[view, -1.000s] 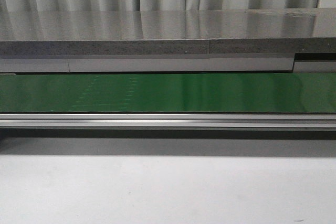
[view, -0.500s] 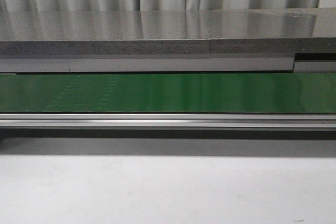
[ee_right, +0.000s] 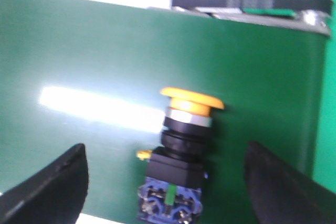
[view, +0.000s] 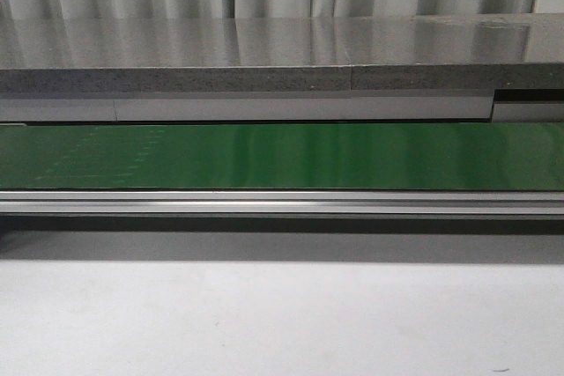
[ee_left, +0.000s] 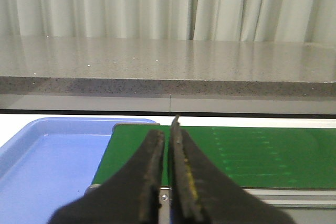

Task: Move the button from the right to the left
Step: 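Lift the yellow push button with the right gripper onto the conveyor belt, then release the push button on the belt and raise the right gripper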

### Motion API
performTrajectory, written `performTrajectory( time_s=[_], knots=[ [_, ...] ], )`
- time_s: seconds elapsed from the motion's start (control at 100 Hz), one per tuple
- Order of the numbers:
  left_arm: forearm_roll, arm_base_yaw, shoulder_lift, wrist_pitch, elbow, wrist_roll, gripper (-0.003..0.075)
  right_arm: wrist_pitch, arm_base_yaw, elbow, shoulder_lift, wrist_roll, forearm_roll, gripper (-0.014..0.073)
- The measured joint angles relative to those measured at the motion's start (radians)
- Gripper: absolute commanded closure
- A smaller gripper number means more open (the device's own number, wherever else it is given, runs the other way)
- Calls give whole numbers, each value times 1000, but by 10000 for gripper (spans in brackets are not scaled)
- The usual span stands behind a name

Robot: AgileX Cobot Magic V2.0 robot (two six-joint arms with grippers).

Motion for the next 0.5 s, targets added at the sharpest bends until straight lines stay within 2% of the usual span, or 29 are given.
performTrajectory(
  time_s=[0.2,0.5],
  knots=[
    [0,0,0,0,0,0,715,-27,40,3,-91,-6,15,24],
    [0,0,0,0,0,0,715,-217,116,134,-357,-8,23,24]
  ],
)
